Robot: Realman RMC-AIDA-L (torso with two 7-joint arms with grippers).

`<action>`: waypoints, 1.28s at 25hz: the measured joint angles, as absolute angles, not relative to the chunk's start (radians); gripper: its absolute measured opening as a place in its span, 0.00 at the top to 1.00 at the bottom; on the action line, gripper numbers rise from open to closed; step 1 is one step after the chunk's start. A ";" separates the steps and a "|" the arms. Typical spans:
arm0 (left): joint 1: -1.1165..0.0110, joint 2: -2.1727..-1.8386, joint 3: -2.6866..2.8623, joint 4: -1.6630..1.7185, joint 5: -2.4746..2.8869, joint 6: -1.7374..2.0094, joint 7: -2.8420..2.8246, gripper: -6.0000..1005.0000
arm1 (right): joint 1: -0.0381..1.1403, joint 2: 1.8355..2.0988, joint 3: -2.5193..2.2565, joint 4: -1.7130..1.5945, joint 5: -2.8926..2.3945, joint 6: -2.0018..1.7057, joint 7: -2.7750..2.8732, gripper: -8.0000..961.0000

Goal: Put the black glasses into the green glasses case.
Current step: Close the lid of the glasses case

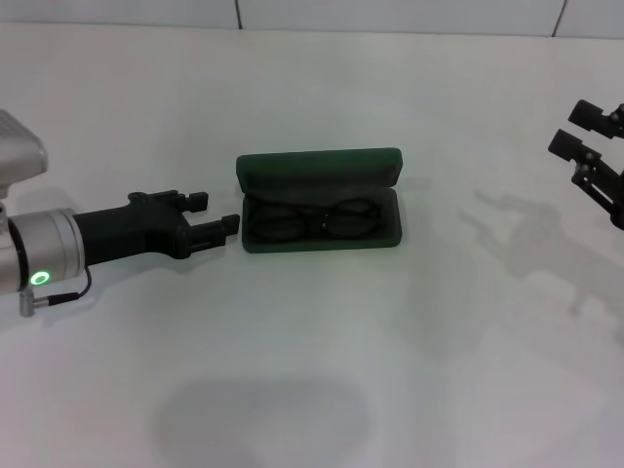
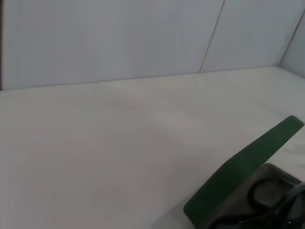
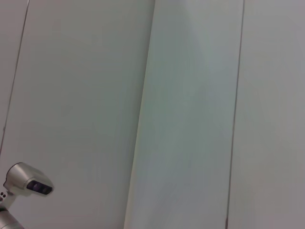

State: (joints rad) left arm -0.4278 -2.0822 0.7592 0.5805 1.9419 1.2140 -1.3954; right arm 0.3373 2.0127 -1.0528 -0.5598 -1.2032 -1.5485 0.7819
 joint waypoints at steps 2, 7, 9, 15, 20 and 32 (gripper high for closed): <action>-0.432 -2.085 0.760 0.579 1.952 1.199 -1.395 0.35 | 0.341 2.013 -1.052 -0.559 -1.205 -1.544 0.781 0.67; -0.445 -2.087 0.761 0.570 1.955 1.187 -1.395 0.35 | 0.344 2.012 -1.053 -0.562 -1.209 -1.542 0.778 0.67; -0.452 -2.087 0.761 0.568 1.955 1.186 -1.395 0.35 | 0.344 2.012 -1.054 -0.562 -1.210 -1.542 0.777 0.67; -0.473 -2.088 0.761 0.558 1.955 1.186 -1.394 0.35 | 0.345 2.012 -1.052 -0.559 -1.210 -1.541 0.769 0.67; -0.476 -2.087 0.771 0.556 1.954 1.186 -1.393 0.35 | 0.345 2.012 -1.051 -0.558 -1.210 -1.540 0.769 0.66; -0.433 -2.077 0.769 0.579 1.576 1.323 -1.370 0.35 | 0.446 2.017 -1.162 -0.559 -1.477 -1.552 0.875 0.66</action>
